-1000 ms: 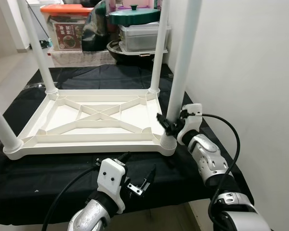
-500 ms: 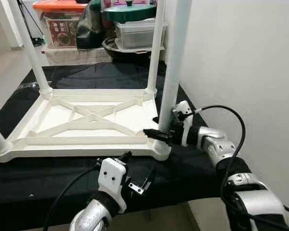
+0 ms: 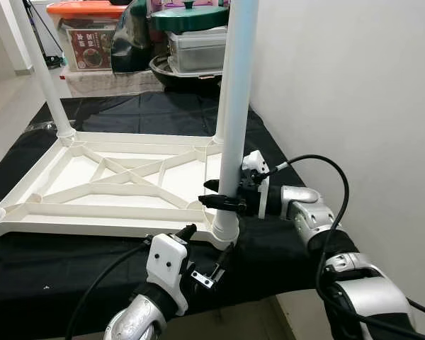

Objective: Building children table

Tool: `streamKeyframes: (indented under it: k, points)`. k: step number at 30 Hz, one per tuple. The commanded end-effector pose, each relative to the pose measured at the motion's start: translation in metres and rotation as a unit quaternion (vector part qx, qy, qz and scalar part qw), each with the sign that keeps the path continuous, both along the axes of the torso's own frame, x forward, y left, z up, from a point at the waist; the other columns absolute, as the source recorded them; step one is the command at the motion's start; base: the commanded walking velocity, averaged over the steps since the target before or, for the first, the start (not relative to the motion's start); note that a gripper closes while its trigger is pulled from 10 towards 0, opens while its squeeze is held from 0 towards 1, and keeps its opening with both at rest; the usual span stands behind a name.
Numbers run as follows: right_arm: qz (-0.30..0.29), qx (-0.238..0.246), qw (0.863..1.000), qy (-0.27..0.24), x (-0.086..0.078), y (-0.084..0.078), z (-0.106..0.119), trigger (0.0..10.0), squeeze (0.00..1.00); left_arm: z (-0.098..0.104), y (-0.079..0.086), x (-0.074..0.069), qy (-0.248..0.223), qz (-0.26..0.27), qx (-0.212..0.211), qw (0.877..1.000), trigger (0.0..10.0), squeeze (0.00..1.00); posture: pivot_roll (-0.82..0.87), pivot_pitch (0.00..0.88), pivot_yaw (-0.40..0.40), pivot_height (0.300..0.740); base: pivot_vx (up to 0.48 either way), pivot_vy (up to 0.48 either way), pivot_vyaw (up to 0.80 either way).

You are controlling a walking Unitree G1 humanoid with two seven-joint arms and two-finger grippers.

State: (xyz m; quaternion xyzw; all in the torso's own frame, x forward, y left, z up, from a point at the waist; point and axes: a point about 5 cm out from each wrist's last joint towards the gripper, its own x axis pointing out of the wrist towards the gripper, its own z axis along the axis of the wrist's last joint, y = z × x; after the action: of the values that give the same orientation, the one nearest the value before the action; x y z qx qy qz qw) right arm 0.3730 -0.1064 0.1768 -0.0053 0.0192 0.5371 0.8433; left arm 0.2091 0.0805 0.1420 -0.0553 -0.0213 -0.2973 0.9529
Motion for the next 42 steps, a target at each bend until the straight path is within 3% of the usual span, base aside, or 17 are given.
streamKeyframes:
  k: [1,7,9,10,12,14,16,20,24,25,31,32,33,34,35,36,42]
  points:
    - [-0.040,0.012,0.999,0.005,0.005,-0.001,0.002,0.0,0.00,-0.007,0.001,0.000,0.014,0.000,0.007,1.000,10.0,0.00,0.05,0.055,-0.025,0.740,0.000,0.000,0.00]
    - [-0.274,0.010,0.962,0.005,0.022,-0.019,-0.002,0.0,0.00,-0.008,0.001,0.001,0.015,-0.002,0.008,1.000,10.0,0.00,0.04,0.049,-0.027,0.740,0.000,0.000,0.00]
    - [-0.486,0.006,0.874,0.016,0.027,-0.048,-0.007,0.0,0.00,-0.008,0.002,0.001,0.016,-0.002,0.008,1.000,10.0,0.00,0.04,0.045,-0.022,0.740,0.000,0.000,0.00]
    - [-0.486,0.006,0.874,0.016,0.027,-0.048,-0.007,0.0,0.00,-0.008,0.002,0.001,0.016,-0.002,0.008,1.000,10.0,0.00,0.04,0.045,-0.022,0.740,0.000,0.000,0.00]
    - [-0.598,0.012,0.801,0.024,0.023,-0.064,-0.011,0.0,0.00,-0.008,0.002,0.001,0.016,-0.003,0.009,1.000,10.0,0.00,0.04,0.044,-0.025,0.740,0.000,0.000,0.00]
    - [-0.598,0.012,0.801,0.024,0.023,-0.064,-0.011,0.0,0.00,-0.008,0.002,0.001,0.016,-0.003,0.009,1.000,10.0,0.00,0.04,0.044,-0.025,0.740,0.000,0.000,0.00]
    - [-0.665,0.043,0.744,0.044,0.014,-0.057,-0.017,0.0,0.00,-0.009,0.001,0.001,0.017,-0.004,0.009,1.000,10.0,0.00,0.04,0.039,-0.026,0.740,0.000,0.000,0.00]
    - [-0.702,0.082,0.703,0.085,0.001,-0.029,-0.026,0.0,0.00,-0.010,0.000,0.001,0.017,-0.006,0.009,1.000,10.0,0.00,0.04,0.034,-0.033,0.740,0.000,0.000,0.00]
    - [-0.691,0.091,0.710,0.096,0.000,-0.016,-0.028,0.0,0.00,-0.010,-0.001,0.001,0.018,-0.006,0.009,1.000,10.0,0.00,0.04,0.031,-0.036,0.740,0.000,0.000,0.00]
    - [-0.680,0.096,0.720,0.101,0.001,-0.008,-0.028,10.0,0.00,-0.010,-0.001,0.001,0.018,-0.006,0.008,1.000,10.0,0.00,0.04,0.031,-0.036,0.740,0.000,0.000,0.00]
    - [-0.635,0.108,0.761,0.078,0.005,0.004,-0.023,10.0,0.00,-0.010,-0.001,0.001,0.019,-0.005,0.007,1.000,10.0,0.00,0.04,0.026,-0.039,0.740,0.000,0.000,0.00]
    - [-0.632,0.107,0.764,0.074,0.005,0.005,-0.022,10.0,1.00,-0.011,-0.001,0.001,0.019,-0.005,0.007,1.000,10.0,0.00,0.04,0.028,-0.038,0.740,0.000,0.000,0.00]
    - [-0.632,0.107,0.764,0.074,0.005,0.005,-0.022,10.0,1.00,-0.011,-0.001,0.001,0.019,-0.005,0.007,1.000,10.0,0.00,0.04,0.028,-0.038,0.740,0.000,0.000,0.00]
    - [-0.597,0.117,0.792,0.050,0.007,0.003,-0.018,10.0,0.42,-0.011,-0.001,0.001,0.020,-0.006,0.007,1.000,10.0,0.00,0.05,0.022,-0.031,0.740,0.000,0.000,0.00]
    - [-0.597,0.117,0.792,0.050,0.007,0.003,-0.018,10.0,0.42,-0.011,-0.001,0.001,0.020,-0.006,0.007,1.000,10.0,0.00,0.05,0.022,-0.031,0.740,0.000,0.000,0.00]
    - [-0.552,0.108,0.826,0.005,0.007,-0.002,-0.015,10.0,0.00,-0.011,-0.001,0.002,0.019,-0.008,0.008,1.000,10.0,0.00,0.05,0.021,-0.037,0.740,0.000,0.000,0.00]
    - [-0.449,0.091,0.888,-0.031,0.004,-0.013,-0.017,10.0,0.00,-0.011,-0.001,0.004,0.019,-0.009,0.009,1.000,10.0,0.00,0.05,0.021,-0.041,0.740,0.000,0.000,0.00]
